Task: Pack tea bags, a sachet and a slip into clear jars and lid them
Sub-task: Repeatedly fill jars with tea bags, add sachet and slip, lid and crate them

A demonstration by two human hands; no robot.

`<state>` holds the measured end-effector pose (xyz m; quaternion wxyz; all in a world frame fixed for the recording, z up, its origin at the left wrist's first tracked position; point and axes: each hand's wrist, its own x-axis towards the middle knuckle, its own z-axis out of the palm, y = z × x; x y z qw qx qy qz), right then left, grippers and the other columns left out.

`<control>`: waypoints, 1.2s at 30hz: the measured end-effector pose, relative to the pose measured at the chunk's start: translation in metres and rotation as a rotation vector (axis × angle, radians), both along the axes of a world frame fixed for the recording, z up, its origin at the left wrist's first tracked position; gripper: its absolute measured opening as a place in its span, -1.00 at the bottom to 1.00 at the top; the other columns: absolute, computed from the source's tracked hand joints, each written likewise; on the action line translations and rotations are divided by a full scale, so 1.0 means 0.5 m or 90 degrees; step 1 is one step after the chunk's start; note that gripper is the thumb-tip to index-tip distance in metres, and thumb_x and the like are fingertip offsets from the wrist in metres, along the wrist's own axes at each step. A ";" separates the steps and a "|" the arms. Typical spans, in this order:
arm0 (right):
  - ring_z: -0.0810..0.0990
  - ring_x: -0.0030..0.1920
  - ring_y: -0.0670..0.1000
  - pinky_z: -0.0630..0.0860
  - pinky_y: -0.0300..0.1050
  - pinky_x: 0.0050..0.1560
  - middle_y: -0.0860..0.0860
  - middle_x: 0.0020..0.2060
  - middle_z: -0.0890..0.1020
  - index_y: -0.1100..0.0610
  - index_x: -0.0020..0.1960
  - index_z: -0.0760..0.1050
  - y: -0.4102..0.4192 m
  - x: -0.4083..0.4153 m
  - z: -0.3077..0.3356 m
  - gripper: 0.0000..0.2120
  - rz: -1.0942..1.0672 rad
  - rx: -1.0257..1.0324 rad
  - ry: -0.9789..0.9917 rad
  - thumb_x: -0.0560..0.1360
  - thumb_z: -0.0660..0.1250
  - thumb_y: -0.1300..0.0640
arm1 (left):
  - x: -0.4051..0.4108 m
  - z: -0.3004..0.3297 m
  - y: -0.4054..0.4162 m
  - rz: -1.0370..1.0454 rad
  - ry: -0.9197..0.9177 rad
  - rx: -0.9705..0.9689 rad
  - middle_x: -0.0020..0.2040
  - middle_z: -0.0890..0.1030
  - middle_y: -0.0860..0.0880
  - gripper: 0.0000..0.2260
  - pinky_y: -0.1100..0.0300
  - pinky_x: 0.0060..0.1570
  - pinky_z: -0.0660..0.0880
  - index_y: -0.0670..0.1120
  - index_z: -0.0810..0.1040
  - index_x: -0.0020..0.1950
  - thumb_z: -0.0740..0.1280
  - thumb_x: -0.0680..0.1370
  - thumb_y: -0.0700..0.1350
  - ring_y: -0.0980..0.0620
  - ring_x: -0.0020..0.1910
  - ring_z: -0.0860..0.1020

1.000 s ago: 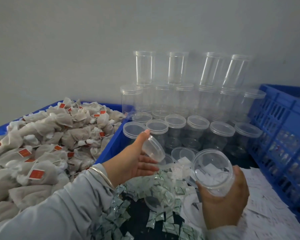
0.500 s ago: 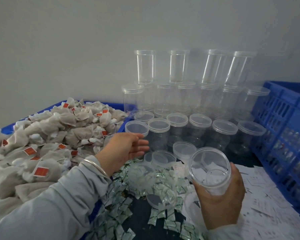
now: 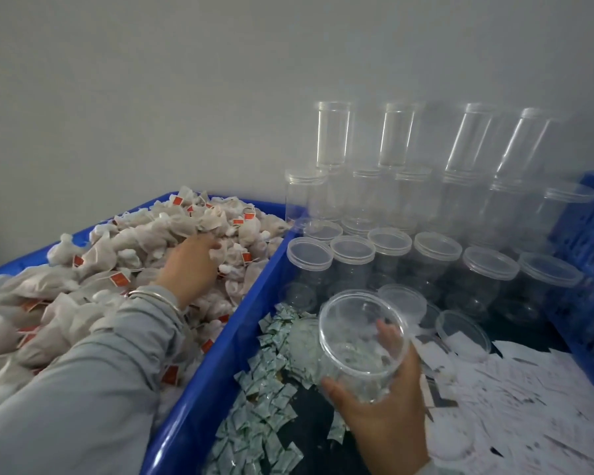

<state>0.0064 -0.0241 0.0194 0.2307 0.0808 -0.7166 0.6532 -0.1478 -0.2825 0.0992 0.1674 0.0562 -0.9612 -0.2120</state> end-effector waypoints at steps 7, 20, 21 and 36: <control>0.42 0.08 -0.50 0.36 -0.62 -0.11 -0.40 0.06 0.51 -0.19 0.20 0.32 -0.090 -0.001 -0.028 -0.24 0.159 -0.077 -0.138 0.11 0.60 0.09 | -0.043 -0.059 -0.018 -0.064 -0.183 -0.084 0.50 0.19 -0.17 -0.37 -0.02 0.41 0.20 -0.09 0.11 0.54 0.31 0.54 -0.10 -0.17 0.45 0.24; 0.32 0.02 -0.63 0.39 -0.62 -0.17 -0.25 0.28 0.28 -0.09 0.48 -0.08 -0.008 -0.007 -0.075 0.19 0.226 -0.017 -0.210 0.14 0.65 0.25 | -0.033 -0.046 0.076 0.017 -0.212 -0.188 0.15 0.57 -0.15 -0.73 0.08 0.06 0.51 -0.19 0.48 0.23 0.26 0.52 -0.22 -0.11 0.08 0.56; 0.29 0.01 -0.65 0.37 -0.64 -0.16 -0.27 0.28 0.27 -0.08 0.48 -0.11 -0.008 -0.009 -0.076 0.20 0.230 -0.013 -0.213 0.15 0.65 0.24 | -0.033 -0.042 0.077 0.024 -0.176 -0.179 0.13 0.58 -0.17 -0.79 0.10 0.01 0.50 -0.21 0.51 0.14 0.24 0.54 -0.22 -0.09 0.03 0.57; 0.30 0.14 -0.56 0.28 -0.66 0.00 -0.27 0.25 0.36 -0.24 0.22 0.16 -0.011 -0.011 -0.092 -0.05 0.175 0.035 -0.202 0.01 0.65 -0.04 | 0.071 0.105 0.141 -0.304 -0.149 0.709 -0.07 0.56 -0.17 -0.74 0.27 -0.39 0.54 -0.07 0.51 0.09 0.37 0.45 -0.31 0.04 -0.32 0.60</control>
